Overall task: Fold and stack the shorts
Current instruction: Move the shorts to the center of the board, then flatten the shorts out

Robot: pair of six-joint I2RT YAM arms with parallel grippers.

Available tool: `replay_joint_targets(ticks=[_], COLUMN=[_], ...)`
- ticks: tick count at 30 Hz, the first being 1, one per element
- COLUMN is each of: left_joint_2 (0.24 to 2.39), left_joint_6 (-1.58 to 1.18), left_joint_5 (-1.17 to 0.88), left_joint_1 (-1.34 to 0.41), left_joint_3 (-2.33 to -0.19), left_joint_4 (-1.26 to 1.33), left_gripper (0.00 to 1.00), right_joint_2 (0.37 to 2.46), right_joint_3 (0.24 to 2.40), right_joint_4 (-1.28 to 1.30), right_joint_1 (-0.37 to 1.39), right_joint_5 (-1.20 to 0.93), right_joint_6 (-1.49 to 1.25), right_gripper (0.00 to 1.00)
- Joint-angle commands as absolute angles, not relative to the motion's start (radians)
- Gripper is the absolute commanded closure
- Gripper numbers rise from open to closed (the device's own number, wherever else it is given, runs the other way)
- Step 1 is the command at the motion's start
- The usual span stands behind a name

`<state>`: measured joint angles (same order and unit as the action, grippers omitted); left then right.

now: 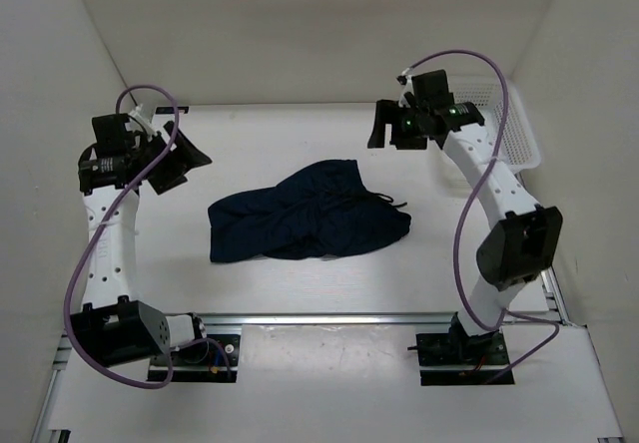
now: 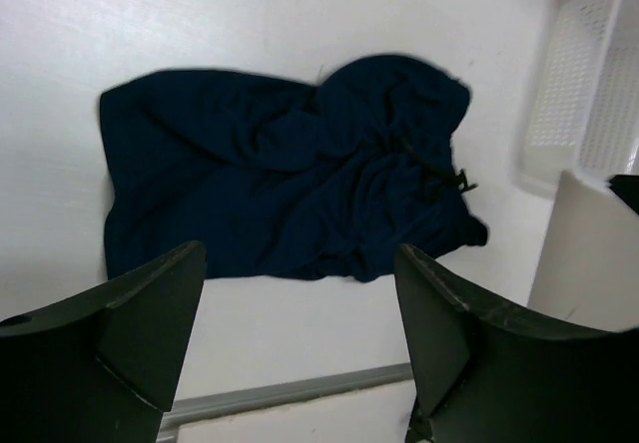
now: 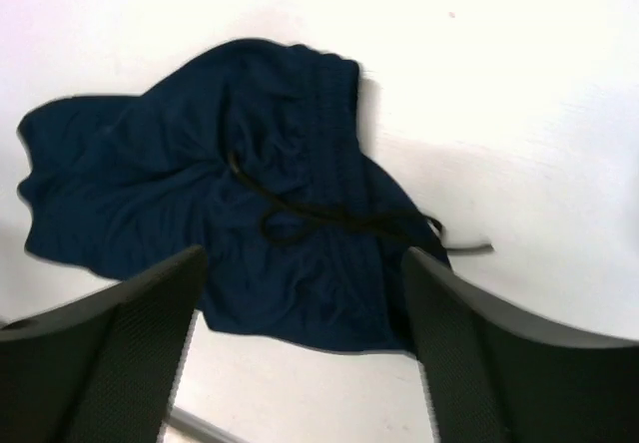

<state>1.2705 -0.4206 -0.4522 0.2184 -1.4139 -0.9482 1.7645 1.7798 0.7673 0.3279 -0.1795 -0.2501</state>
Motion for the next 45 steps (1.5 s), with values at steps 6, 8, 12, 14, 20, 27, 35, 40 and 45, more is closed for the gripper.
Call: replay_joint_targets(ticks=[6, 8, 12, 14, 20, 27, 35, 40, 45], left_joint_2=[1.284, 1.311, 1.405, 1.458, 1.541, 1.721, 1.927, 1.989, 1.99], left_joint_6=[-0.532, -0.555, -0.613, -0.614, -0.614, -0.64, -0.597, -0.56, -0.548], left_joint_5=[-0.342, -0.281, -0.245, -0.206, -0.158, -0.118, -0.156, -0.208, -0.232], left_joint_1=[0.115, 0.094, 0.061, 0.07, 0.152, 0.152, 0.131, 0.107, 0.097], left_joint_3=[-1.183, -1.146, -1.029, -1.029, -1.092, -1.265, -1.388, -1.408, -1.494], left_joint_4=[-0.919, -0.919, -0.878, -0.868, -0.868, -0.868, -0.893, -0.902, -0.94], left_gripper=[0.33, 0.27, 0.08, 0.06, 0.05, 0.0, 0.01, 0.46, 0.9], right_joint_2=[1.419, 1.41, 1.465, 1.563, 1.865, 2.239, 2.437, 2.409, 2.33], right_joint_3=[1.333, 1.234, 1.257, 1.319, 1.655, 2.097, 2.301, 2.257, 2.285], right_joint_4=[0.666, 0.666, 0.676, 0.719, 0.778, 0.867, 0.827, 0.767, 0.756], right_joint_1=[0.336, 0.363, 0.432, 0.457, 0.457, 0.457, 0.457, 0.457, 0.439], right_joint_5=[-0.092, -0.092, -0.126, -0.089, 0.052, 0.075, -0.049, -0.066, -0.054], right_joint_6=[-0.405, -0.416, -0.336, -0.292, -0.236, -0.196, -0.196, -0.209, -0.209], right_gripper=[0.61, 0.64, 0.18, 0.08, 0.03, 0.05, 0.06, 0.79, 1.0])
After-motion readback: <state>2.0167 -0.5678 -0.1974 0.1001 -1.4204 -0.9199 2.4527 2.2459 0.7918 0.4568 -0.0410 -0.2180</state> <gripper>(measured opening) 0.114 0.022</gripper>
